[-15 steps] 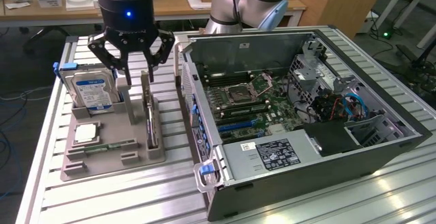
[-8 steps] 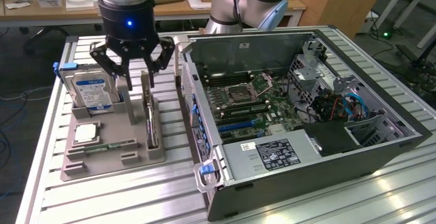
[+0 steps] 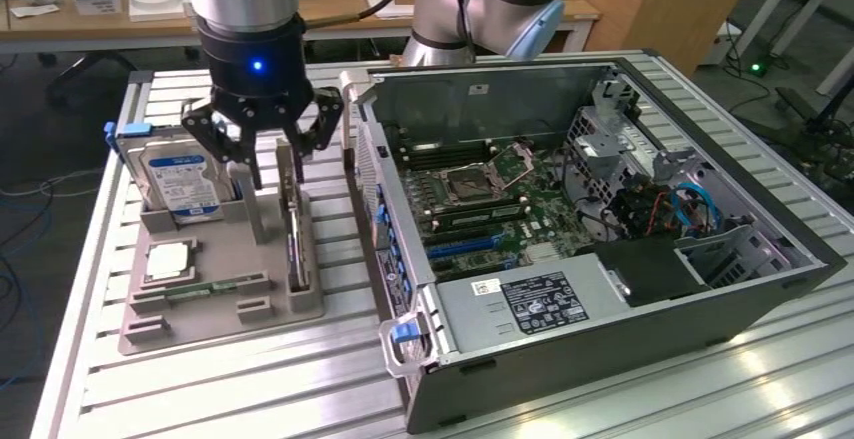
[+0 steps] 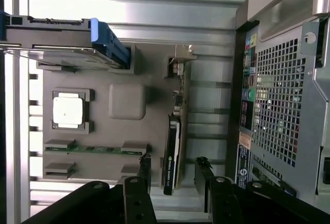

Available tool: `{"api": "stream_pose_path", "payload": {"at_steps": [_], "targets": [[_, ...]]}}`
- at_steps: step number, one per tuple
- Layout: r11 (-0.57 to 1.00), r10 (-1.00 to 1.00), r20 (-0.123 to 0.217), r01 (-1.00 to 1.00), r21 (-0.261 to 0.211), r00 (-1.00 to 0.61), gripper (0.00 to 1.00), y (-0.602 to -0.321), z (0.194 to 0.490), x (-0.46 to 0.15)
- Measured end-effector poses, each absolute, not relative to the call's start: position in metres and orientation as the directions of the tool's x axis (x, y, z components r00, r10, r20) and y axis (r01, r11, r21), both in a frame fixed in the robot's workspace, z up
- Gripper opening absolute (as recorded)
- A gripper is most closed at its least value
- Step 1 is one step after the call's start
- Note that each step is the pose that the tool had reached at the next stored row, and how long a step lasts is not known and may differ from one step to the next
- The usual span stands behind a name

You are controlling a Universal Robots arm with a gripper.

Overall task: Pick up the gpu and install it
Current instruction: 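Pick up the gpu and move the gpu toward the slot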

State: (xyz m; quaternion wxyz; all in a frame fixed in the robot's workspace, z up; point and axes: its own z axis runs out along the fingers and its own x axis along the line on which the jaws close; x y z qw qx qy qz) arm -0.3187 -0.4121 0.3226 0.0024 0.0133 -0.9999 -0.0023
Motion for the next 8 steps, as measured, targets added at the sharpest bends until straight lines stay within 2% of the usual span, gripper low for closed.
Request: {"api": "stream_pose_path", "payload": {"at_steps": [5, 6, 8], "targets": [[1.0, -0.027, 0.005, -0.027, 0.004, -1.0, 0.49, -0.413, 0.314, -0.319], [1.0, -0.027, 0.005, -0.027, 0.004, -1.0, 0.55, -0.413, 0.313, -0.319], [1.0, -0.027, 0.005, -0.027, 0.004, -1.0, 0.55, -0.413, 0.309, -0.319]]}}
